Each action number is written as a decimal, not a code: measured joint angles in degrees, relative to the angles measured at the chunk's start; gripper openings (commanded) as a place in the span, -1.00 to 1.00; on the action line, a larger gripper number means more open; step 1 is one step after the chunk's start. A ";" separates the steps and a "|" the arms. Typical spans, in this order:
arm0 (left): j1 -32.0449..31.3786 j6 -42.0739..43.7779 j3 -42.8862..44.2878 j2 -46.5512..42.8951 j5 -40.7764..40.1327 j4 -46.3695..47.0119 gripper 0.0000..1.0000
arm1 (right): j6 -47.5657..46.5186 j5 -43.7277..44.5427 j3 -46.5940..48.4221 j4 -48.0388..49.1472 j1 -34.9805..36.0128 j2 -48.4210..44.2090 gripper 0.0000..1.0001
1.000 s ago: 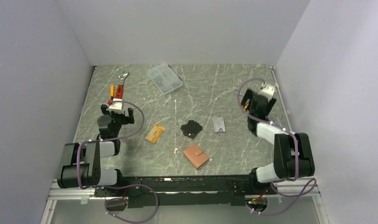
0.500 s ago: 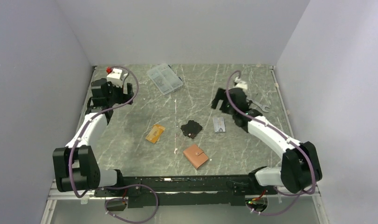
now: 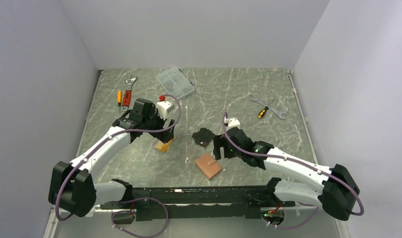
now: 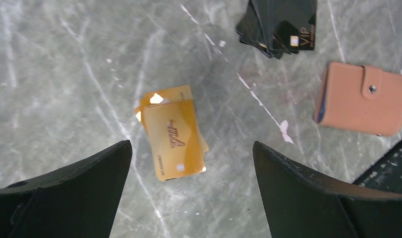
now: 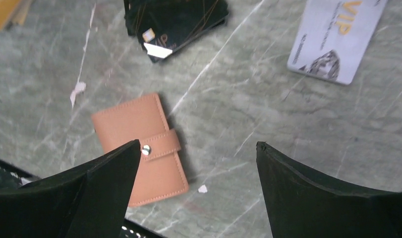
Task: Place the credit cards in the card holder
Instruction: Pick up the card holder from the center of the board.
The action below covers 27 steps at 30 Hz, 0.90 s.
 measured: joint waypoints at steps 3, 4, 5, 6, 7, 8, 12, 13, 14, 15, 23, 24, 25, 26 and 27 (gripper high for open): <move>-2.45 -1.81 0.76 2.01 0.92 -1.55 0.97 | 0.57 -1.31 -0.83 -0.42 1.77 0.92 0.69; -3.15 -2.62 1.03 2.86 1.33 -1.79 0.97 | 0.70 -1.62 -0.83 -0.24 2.34 1.64 0.68; -4.11 -3.63 1.31 4.02 1.77 -1.92 0.97 | 0.94 -1.57 -0.83 -0.07 3.26 2.60 0.67; -4.94 -4.46 1.49 5.03 2.29 -1.95 0.97 | 1.20 -1.64 -0.83 0.07 4.39 3.82 0.66; -6.03 -5.64 1.70 6.27 2.91 -2.01 0.97 | 1.53 -1.73 -0.83 0.28 5.92 5.60 0.65; -7.13 -6.69 1.99 7.52 3.52 -2.12 0.97 | 1.68 -1.92 -0.83 0.39 6.84 6.86 0.64; -10.14 -9.79 2.71 11.34 5.73 -1.88 0.97 | 2.34 -2.73 -0.83 1.05 10.21 12.28 0.57; -10.71 -10.47 2.73 12.04 6.29 -1.66 0.97 | 2.51 -2.91 -0.83 1.33 10.47 13.00 0.52; -11.21 -11.30 2.73 12.59 6.75 -1.55 0.97 | 2.67 -3.21 -0.83 1.77 10.51 13.35 0.46; -11.50 -11.69 2.73 12.87 7.06 -1.40 0.97 | 2.78 -3.58 -0.83 2.19 10.51 13.44 0.39; -12.46 -14.78 0.37 12.98 8.85 2.60 0.98 | 4.46 -5.18 -0.96 8.00 10.49 17.11 -0.31; -12.46 -14.78 0.37 12.98 8.85 2.71 0.99 | 5.07 -5.31 -0.72 9.31 10.49 17.75 -0.37; -12.46 -14.78 0.37 12.98 8.96 3.02 0.95 | 5.42 -5.35 -0.61 10.27 10.47 18.29 -0.46; -12.46 -14.75 0.37 12.98 9.09 3.26 0.94 | 6.01 -5.46 -0.42 11.15 10.38 18.95 -0.53; -12.46 -14.78 0.37 12.98 9.31 3.50 0.92 | 6.54 -5.40 -0.26 11.98 10.27 19.43 -0.60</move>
